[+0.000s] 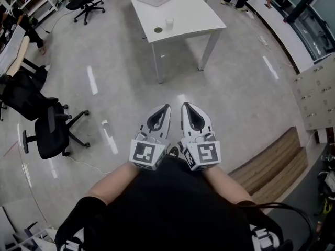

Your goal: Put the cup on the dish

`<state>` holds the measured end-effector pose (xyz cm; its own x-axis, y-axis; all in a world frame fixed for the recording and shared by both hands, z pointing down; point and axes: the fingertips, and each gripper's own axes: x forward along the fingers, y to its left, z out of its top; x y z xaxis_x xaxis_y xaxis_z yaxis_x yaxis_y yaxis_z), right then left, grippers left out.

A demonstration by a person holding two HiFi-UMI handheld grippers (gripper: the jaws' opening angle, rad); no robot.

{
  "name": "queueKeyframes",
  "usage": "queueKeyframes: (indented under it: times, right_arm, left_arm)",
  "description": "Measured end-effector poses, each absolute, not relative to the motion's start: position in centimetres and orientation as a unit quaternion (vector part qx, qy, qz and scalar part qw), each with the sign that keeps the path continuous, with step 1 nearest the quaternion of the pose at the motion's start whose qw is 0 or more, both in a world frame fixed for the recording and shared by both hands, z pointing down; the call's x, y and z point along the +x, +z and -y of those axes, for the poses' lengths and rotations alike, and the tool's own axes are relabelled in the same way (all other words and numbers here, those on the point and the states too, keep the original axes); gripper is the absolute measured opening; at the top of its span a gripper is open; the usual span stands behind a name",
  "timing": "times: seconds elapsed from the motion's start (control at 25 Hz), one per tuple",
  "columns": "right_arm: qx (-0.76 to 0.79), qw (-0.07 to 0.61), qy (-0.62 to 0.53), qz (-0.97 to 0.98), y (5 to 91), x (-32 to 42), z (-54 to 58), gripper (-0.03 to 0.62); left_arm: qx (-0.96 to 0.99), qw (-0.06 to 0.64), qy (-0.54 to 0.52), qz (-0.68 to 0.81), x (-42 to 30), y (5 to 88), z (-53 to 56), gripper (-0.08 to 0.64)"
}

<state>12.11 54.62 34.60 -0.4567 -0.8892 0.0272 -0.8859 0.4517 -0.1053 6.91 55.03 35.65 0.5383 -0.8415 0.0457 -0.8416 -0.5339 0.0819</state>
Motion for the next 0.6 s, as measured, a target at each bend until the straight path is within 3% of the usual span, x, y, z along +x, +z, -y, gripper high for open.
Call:
queueKeyframes:
  times: [0.6]
  right_arm:
    - [-0.511,-0.01,-0.074,-0.856,37.3,7.9,-45.5,0.012]
  left_arm:
    - [0.869,0.073,0.014,0.49,3.0,37.8,-45.7,-0.003]
